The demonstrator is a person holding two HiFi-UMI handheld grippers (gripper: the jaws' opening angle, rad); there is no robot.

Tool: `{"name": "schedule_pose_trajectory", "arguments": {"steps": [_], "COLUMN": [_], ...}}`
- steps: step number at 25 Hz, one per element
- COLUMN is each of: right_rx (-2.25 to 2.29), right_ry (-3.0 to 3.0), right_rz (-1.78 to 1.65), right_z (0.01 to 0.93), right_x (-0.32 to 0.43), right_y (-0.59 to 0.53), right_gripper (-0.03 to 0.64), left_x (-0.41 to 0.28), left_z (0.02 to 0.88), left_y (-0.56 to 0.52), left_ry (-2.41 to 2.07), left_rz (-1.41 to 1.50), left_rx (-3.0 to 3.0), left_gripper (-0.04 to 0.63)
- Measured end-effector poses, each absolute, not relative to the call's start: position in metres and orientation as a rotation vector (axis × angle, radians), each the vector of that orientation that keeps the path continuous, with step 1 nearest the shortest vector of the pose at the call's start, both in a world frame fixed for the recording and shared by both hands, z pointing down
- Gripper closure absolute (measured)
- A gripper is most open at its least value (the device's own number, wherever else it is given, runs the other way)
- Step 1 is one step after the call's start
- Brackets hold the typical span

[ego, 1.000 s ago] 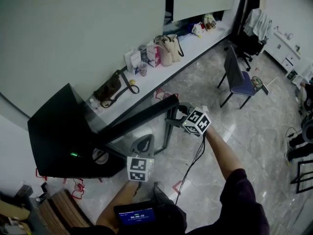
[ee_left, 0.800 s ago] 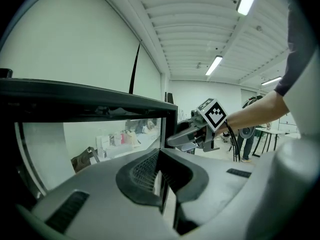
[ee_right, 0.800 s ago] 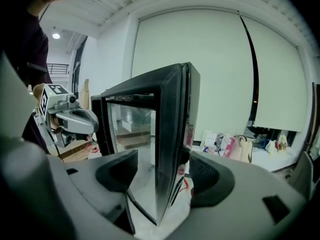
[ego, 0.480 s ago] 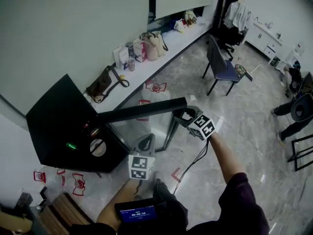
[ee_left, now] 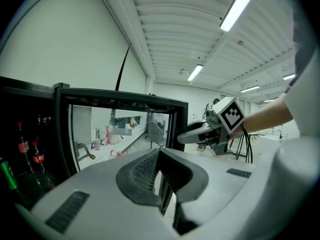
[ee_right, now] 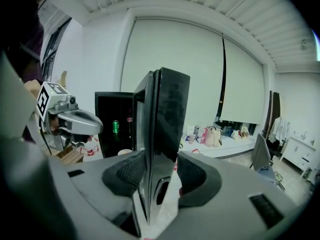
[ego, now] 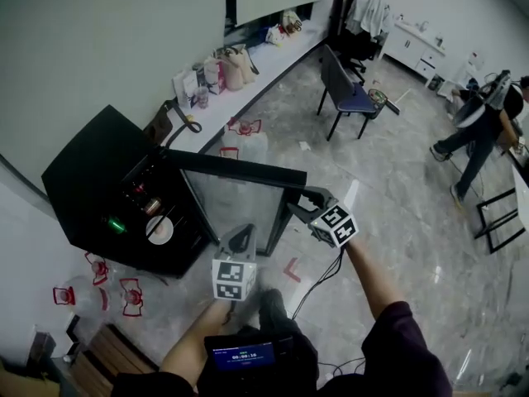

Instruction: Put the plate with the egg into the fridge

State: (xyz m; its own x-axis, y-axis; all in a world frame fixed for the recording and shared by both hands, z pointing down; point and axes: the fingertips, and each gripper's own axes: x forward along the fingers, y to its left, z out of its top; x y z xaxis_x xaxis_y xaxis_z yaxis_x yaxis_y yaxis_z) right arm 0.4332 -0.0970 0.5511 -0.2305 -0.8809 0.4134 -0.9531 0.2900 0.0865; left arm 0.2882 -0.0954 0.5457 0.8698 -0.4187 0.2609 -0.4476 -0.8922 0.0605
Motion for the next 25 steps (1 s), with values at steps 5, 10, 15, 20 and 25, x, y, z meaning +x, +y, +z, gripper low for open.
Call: {"name": "schedule_pose_trajectory", "arguments": {"steps": [5,10,15,20,25], "right_rx": [1.632,1.627,1.398,1.179,0.954], "right_ry": [-2.252,-2.328,-2.444,-2.594,-2.737], "right_rz": [0.242,0.206,0.131,0.058,0.065], "right_z": [0.551,0.545,0.544,0.534,0.529], "right_x": [0.372,0.323,0.265,0.217,0.169], "right_y": [-0.054,-0.02,-0.003,0.0,-0.004], "right_gripper": [0.417,0.417,0.417,0.436,0.473], "left_x": [0.271,0.252,0.214,0.163,0.09], "left_z": [0.552,0.547,0.546,0.54,0.555], "left_y": [-0.052,-0.021,-0.02,-0.021,-0.018], "left_ry": [-0.64,-0.674,-0.837,-1.099,-1.407], "left_rz": [0.362,0.348,0.314,0.32,0.268], "left_rx": [2.923,2.945,2.912,2.823,2.613], "left_gripper": [0.586,0.586,0.586,0.586,0.586]}}
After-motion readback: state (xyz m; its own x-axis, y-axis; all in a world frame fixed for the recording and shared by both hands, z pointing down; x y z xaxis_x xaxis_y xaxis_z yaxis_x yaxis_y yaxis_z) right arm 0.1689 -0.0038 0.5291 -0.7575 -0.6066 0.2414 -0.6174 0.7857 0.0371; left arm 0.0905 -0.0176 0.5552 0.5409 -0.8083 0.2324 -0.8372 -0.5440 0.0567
